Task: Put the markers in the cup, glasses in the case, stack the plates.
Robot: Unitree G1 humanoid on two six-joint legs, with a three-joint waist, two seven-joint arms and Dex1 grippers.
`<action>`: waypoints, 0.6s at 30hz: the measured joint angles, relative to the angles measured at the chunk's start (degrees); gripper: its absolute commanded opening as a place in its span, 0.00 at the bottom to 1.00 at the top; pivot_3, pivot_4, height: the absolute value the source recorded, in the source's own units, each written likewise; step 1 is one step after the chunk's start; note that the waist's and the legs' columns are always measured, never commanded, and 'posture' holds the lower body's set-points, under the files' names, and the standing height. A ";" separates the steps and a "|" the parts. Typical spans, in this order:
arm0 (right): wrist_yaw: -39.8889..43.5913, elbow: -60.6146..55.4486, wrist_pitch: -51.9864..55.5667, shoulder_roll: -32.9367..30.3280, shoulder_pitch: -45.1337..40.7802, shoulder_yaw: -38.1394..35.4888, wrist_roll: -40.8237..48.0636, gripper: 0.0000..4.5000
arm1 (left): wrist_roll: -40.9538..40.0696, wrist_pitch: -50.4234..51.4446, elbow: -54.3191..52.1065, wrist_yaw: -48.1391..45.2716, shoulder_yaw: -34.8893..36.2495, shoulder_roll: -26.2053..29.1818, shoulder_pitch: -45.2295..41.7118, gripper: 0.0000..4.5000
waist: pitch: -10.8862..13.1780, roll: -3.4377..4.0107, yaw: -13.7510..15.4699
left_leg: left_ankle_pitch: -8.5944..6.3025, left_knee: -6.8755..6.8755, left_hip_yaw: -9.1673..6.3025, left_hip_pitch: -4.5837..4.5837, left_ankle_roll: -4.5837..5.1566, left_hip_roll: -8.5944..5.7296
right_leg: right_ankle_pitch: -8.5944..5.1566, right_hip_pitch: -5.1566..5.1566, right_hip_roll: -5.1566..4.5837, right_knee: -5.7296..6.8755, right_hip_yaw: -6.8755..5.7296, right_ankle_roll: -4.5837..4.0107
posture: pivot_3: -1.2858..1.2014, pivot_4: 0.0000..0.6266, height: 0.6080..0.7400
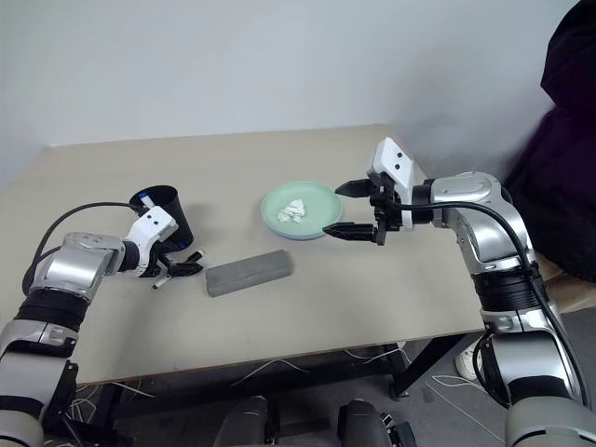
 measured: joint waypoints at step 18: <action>-0.46 -0.37 -0.01 0.00 0.02 0.00 0.01 1.00 | 2.54 -1.75 2.81 -2.74 -0.40 -1.29 -1.07 0.33 | 0.00 0.00 -0.02 | 0.00 0.06 -0.02 0.00 0.00 0.00 | 0.01 -0.02 0.00 0.06 0.00 0.00 | 0.52 0.00 0.79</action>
